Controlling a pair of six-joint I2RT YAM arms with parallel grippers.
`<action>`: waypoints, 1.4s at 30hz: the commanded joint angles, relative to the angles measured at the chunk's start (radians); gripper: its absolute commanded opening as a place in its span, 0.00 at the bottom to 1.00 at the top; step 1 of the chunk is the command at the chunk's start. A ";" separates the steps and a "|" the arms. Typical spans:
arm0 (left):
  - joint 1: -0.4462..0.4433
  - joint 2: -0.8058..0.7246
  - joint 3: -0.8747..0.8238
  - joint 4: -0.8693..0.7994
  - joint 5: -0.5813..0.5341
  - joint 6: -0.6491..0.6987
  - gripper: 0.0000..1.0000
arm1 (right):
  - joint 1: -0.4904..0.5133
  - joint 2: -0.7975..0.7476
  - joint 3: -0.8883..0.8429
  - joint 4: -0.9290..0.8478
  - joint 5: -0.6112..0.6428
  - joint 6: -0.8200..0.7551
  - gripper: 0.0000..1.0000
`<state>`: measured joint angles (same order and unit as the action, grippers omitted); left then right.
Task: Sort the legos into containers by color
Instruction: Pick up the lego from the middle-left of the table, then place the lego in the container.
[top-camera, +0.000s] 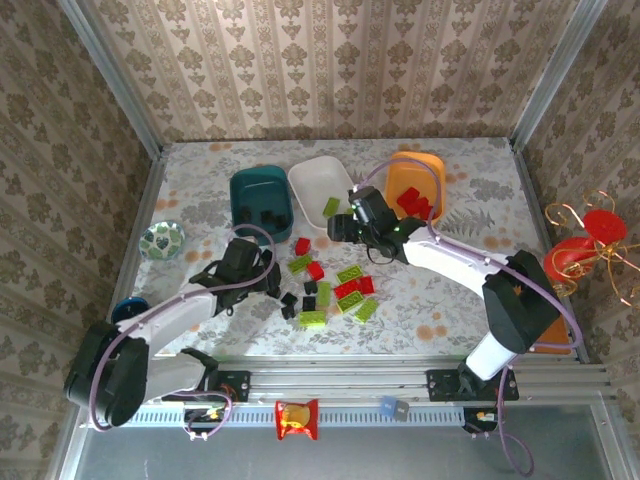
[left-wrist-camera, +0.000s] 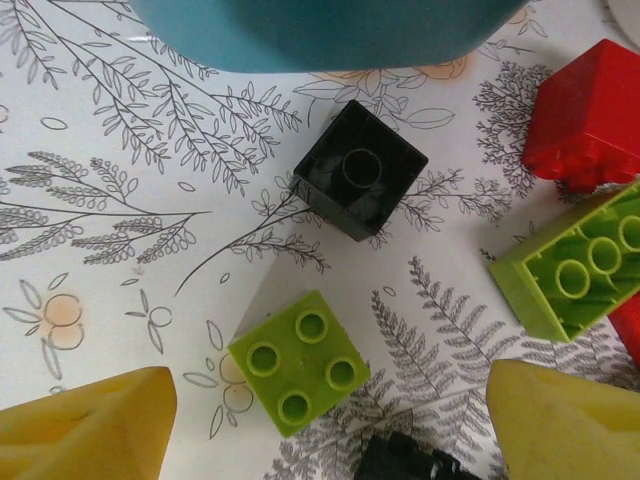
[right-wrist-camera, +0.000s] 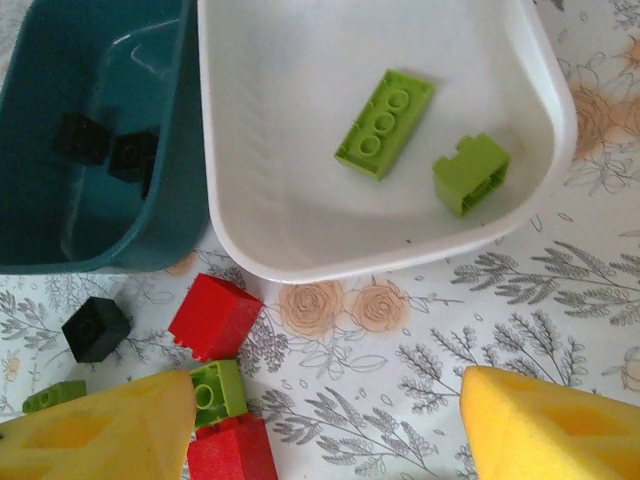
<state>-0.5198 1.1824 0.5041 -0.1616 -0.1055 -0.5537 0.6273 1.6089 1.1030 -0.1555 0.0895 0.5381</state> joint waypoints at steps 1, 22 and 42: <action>0.016 0.040 0.010 0.041 -0.022 0.004 0.77 | -0.001 -0.075 -0.019 0.033 0.016 0.013 0.72; 0.056 0.160 -0.007 0.058 -0.038 -0.005 0.28 | -0.003 -0.173 -0.098 0.039 0.062 0.000 0.72; -0.138 0.486 0.701 0.007 -0.018 0.143 0.26 | -0.003 -0.331 -0.258 0.012 0.146 0.066 0.72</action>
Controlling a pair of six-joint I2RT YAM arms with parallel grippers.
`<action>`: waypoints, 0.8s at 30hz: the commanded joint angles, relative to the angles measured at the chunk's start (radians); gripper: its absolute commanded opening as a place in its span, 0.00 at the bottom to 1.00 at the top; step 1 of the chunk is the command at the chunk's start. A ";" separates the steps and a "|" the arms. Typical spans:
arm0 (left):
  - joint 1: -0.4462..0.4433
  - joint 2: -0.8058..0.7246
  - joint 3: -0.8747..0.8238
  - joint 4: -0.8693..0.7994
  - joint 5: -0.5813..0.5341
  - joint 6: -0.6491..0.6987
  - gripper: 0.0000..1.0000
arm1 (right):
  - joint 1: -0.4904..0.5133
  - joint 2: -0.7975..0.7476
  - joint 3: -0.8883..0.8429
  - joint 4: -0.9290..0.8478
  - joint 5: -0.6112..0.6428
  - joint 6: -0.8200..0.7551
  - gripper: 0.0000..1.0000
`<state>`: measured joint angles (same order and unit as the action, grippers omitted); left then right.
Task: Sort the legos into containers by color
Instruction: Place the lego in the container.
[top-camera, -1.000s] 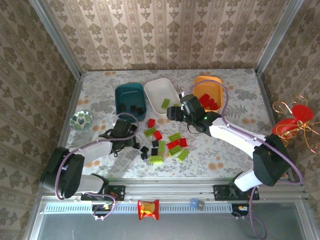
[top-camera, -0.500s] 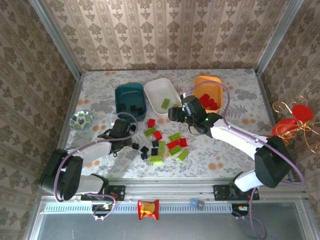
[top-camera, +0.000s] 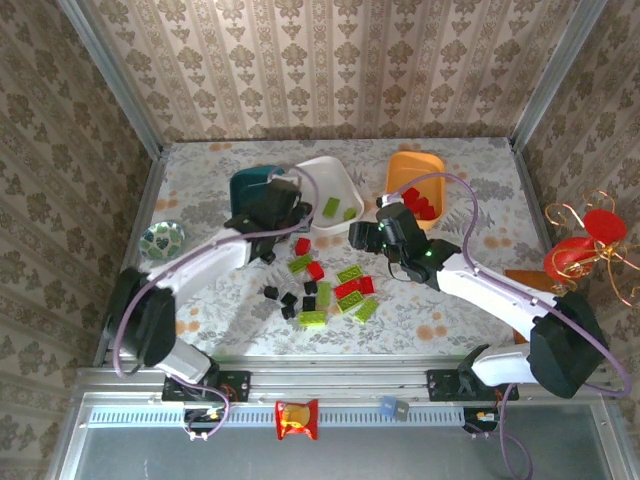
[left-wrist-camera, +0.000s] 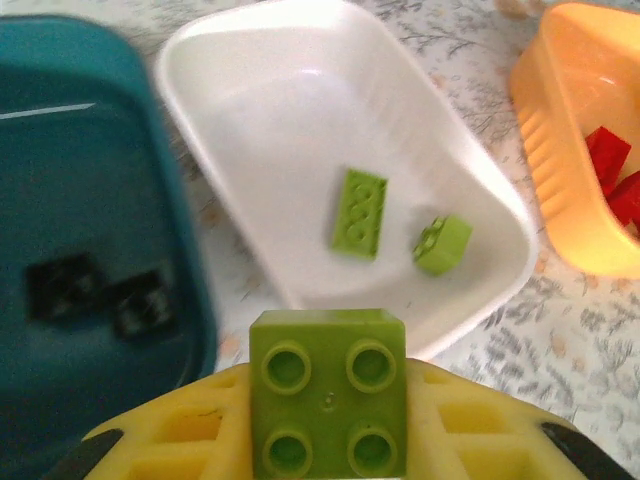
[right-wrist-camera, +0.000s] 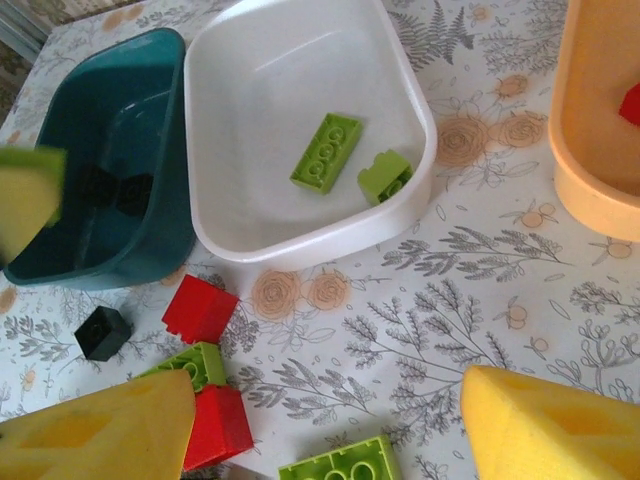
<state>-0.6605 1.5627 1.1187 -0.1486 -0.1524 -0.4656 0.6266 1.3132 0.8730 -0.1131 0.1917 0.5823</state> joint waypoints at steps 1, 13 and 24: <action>0.013 0.163 0.141 -0.024 0.036 0.058 0.26 | -0.002 -0.043 -0.037 -0.035 0.044 0.025 0.72; 0.064 0.528 0.569 -0.184 0.091 0.069 0.36 | 0.005 -0.098 -0.103 -0.073 -0.028 0.044 0.74; 0.042 0.266 0.371 -0.035 0.177 0.010 0.91 | 0.035 -0.043 -0.141 -0.088 -0.066 0.054 0.75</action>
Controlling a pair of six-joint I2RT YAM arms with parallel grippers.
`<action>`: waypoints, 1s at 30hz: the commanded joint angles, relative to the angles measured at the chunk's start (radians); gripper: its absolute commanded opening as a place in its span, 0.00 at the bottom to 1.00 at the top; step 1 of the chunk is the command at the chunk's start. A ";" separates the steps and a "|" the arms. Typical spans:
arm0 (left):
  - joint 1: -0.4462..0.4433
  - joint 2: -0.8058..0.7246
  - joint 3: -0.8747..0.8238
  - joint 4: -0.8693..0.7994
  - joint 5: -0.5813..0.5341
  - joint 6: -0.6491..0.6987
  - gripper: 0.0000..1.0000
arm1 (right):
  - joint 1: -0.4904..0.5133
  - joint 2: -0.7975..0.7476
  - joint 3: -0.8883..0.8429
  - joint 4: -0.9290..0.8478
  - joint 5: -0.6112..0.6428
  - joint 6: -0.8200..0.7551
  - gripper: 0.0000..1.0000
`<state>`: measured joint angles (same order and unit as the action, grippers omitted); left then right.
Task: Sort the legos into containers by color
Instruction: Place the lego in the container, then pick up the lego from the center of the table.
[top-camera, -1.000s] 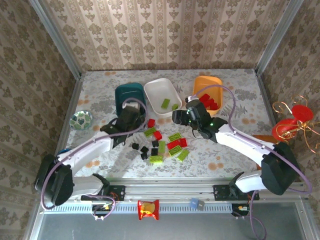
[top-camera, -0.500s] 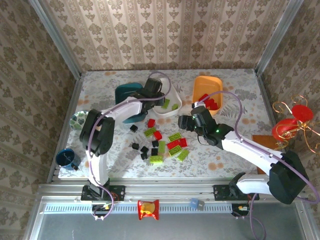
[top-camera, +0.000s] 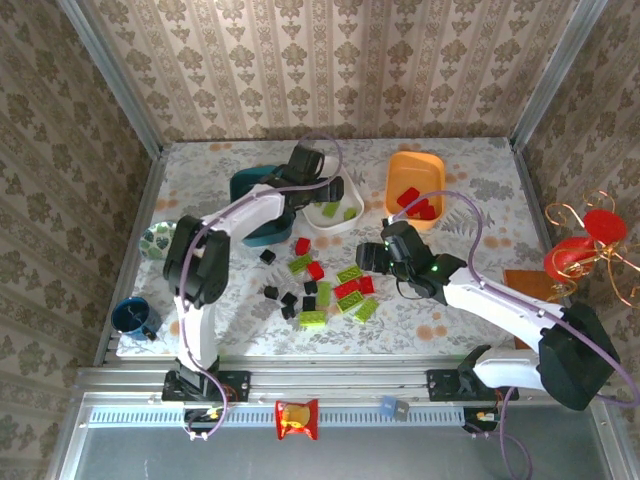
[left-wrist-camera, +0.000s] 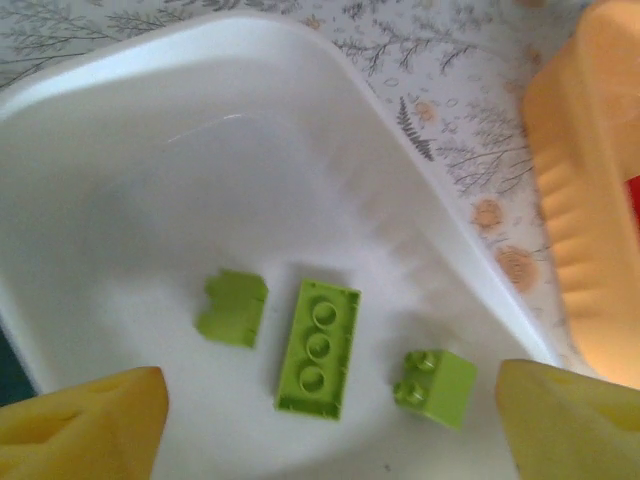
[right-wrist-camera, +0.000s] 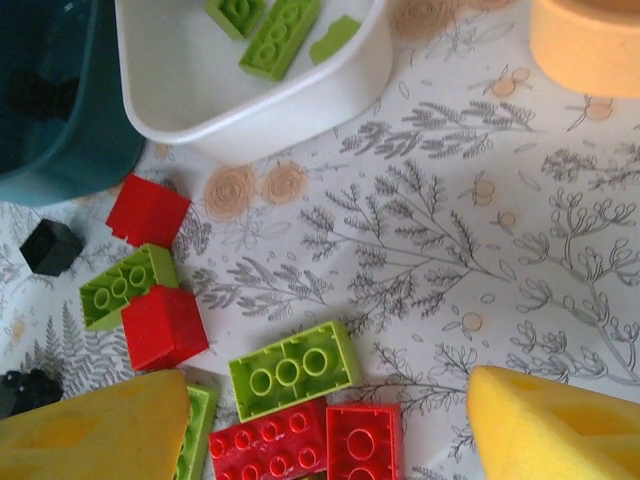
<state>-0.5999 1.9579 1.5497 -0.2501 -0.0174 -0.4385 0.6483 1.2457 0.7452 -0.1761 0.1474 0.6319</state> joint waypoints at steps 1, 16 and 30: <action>-0.027 -0.177 -0.108 0.095 0.050 -0.026 0.94 | 0.020 0.040 -0.009 -0.022 -0.032 -0.006 0.75; -0.124 -0.995 -0.862 0.098 -0.290 -0.099 1.00 | 0.216 0.483 0.300 0.034 -0.090 -0.145 0.72; -0.103 -1.226 -0.991 -0.024 -0.331 -0.113 1.00 | 0.219 0.681 0.462 -0.036 -0.026 -0.144 0.55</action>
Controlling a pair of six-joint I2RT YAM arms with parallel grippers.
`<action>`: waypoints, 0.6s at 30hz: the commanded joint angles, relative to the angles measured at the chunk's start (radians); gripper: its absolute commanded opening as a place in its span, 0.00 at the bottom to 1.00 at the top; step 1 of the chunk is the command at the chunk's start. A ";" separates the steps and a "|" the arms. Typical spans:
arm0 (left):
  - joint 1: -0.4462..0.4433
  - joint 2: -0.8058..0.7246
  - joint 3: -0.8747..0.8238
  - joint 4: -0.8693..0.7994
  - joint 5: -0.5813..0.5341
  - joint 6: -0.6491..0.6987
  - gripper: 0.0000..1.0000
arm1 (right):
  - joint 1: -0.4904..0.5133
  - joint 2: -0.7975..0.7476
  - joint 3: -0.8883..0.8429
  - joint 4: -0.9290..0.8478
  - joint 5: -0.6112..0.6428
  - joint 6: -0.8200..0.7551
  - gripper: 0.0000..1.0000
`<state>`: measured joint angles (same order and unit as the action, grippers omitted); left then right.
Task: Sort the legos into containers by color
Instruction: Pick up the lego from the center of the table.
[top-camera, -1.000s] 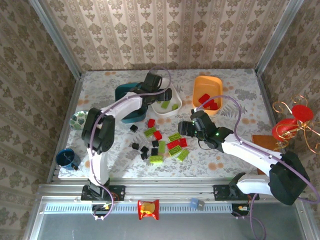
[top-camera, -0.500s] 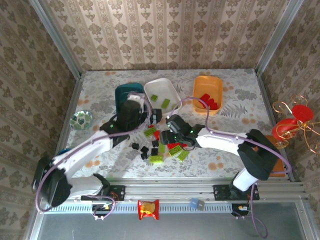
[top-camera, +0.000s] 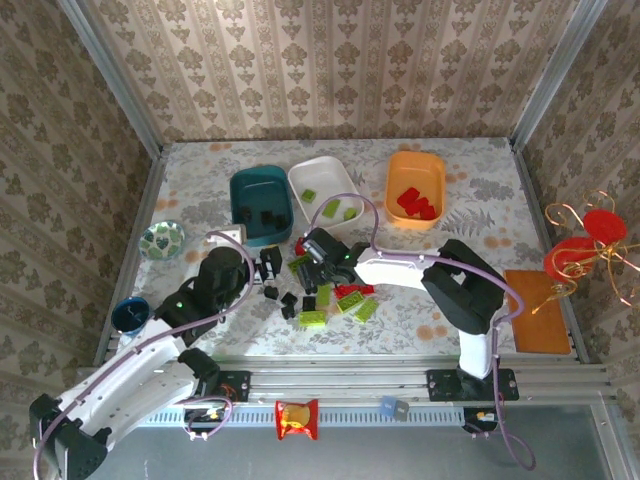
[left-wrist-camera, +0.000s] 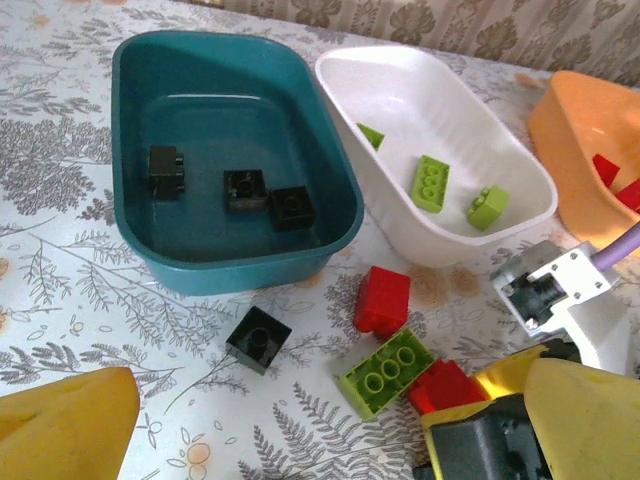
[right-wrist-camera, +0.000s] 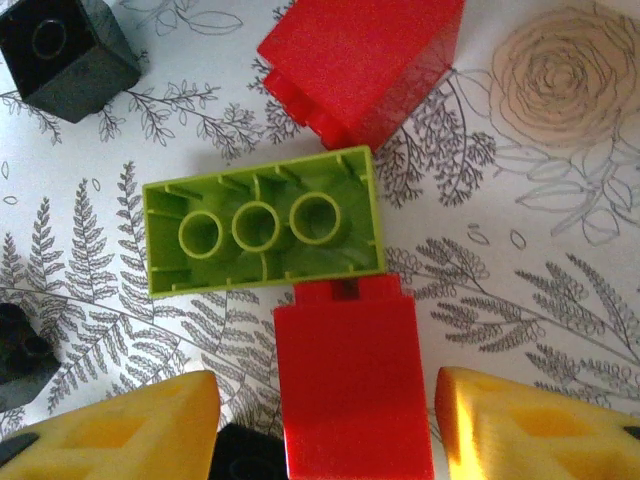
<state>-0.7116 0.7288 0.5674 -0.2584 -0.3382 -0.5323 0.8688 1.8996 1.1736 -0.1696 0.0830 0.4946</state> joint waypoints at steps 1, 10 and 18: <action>0.010 0.009 -0.008 -0.010 -0.004 -0.017 1.00 | -0.003 0.031 0.037 -0.043 0.038 -0.007 0.53; 0.014 0.032 -0.016 0.008 0.007 -0.015 1.00 | -0.035 -0.026 -0.025 -0.009 0.067 -0.002 0.29; 0.022 0.061 -0.030 0.046 0.014 -0.010 1.00 | -0.114 -0.283 -0.171 0.058 0.065 -0.015 0.26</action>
<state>-0.6991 0.7795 0.5476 -0.2379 -0.3336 -0.5323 0.7872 1.7275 1.0283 -0.1452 0.1246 0.4923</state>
